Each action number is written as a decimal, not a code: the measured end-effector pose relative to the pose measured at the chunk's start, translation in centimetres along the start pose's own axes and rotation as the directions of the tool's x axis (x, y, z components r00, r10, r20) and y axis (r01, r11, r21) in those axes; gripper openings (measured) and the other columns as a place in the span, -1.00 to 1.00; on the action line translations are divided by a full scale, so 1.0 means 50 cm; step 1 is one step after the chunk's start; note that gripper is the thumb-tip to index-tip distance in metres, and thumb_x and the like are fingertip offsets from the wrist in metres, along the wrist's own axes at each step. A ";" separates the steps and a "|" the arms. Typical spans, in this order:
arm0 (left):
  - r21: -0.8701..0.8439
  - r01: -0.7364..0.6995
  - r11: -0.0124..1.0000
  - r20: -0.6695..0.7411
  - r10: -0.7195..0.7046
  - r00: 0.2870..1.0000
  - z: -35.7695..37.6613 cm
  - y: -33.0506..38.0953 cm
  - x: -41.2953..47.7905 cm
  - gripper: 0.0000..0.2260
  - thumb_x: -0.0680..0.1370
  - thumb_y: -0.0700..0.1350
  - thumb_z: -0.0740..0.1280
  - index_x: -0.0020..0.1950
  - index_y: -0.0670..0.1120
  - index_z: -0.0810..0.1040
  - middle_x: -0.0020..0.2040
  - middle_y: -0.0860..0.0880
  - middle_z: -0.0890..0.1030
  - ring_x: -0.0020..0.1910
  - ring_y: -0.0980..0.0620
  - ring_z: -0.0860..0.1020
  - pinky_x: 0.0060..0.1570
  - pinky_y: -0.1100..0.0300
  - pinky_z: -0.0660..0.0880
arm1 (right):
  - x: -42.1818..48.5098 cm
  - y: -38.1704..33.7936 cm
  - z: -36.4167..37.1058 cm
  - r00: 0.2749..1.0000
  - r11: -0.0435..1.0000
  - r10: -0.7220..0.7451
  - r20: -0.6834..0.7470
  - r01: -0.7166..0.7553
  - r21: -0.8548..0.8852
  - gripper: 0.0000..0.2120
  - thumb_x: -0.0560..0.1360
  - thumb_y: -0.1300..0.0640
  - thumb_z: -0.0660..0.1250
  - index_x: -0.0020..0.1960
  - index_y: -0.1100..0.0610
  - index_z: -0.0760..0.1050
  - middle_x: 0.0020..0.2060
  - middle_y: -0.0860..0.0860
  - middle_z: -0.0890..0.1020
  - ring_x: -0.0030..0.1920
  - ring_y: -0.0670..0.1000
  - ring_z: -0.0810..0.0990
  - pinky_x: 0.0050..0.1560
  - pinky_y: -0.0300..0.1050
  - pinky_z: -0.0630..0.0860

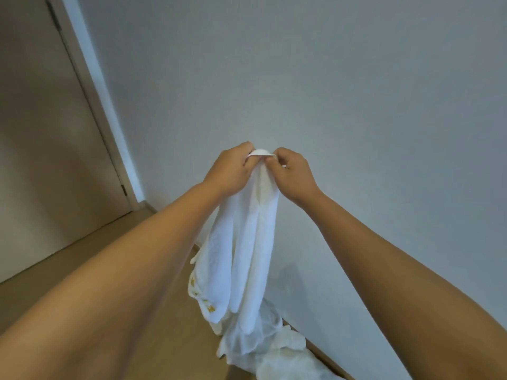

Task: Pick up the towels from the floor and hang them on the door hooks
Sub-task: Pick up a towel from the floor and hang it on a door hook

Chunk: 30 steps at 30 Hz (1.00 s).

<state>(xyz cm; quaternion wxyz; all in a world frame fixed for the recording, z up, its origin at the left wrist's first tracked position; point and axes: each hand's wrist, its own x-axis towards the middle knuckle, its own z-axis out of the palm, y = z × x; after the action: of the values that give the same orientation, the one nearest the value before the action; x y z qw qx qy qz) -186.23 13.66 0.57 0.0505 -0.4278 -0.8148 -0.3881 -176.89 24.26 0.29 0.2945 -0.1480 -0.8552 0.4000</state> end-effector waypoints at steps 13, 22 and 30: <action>-0.073 0.268 0.961 0.037 -0.266 0.963 -0.051 -0.061 -0.063 -0.71 0.49 0.13 0.33 -0.30 -0.04 0.48 -0.29 -0.02 0.52 -0.20 -0.07 0.49 -0.23 0.15 0.36 | 0.071 -0.088 0.025 0.999 0.994 -0.045 -0.028 0.048 0.095 -0.81 0.56 0.18 0.17 -0.22 0.19 0.38 -0.42 -0.05 0.35 -0.39 -0.11 0.30 -0.34 -0.21 0.28; 0.374 0.440 0.816 0.114 -0.512 0.851 -0.014 -0.161 -0.139 -0.58 0.35 0.25 0.36 0.05 0.01 0.56 -0.04 0.02 0.62 0.02 -0.07 0.58 0.00 0.13 0.45 | 0.102 -0.081 0.003 0.978 0.991 -0.004 -0.206 0.032 0.132 -0.73 0.55 0.17 0.16 -0.32 0.11 0.29 -0.41 -0.07 0.34 -0.39 -0.13 0.30 -0.42 -0.39 0.25; -0.057 0.470 0.881 0.058 -0.467 0.882 0.002 -0.106 -0.088 -0.64 0.40 0.11 0.43 0.05 -0.04 0.45 -0.05 0.01 0.50 -0.09 -0.01 0.49 -0.09 0.13 0.43 | 0.092 -0.053 0.004 0.994 0.995 -0.019 -0.110 0.030 0.100 -0.74 0.54 0.18 0.17 -0.32 0.15 0.30 -0.43 -0.05 0.32 -0.39 -0.09 0.28 -0.34 -0.22 0.27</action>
<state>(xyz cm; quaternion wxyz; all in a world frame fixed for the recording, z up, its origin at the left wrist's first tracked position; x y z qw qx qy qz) -187.34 9.04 -4.44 -0.0771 -0.2279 -0.8808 -0.4078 -180.66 24.70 4.01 0.3526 -0.1438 -0.8183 0.4305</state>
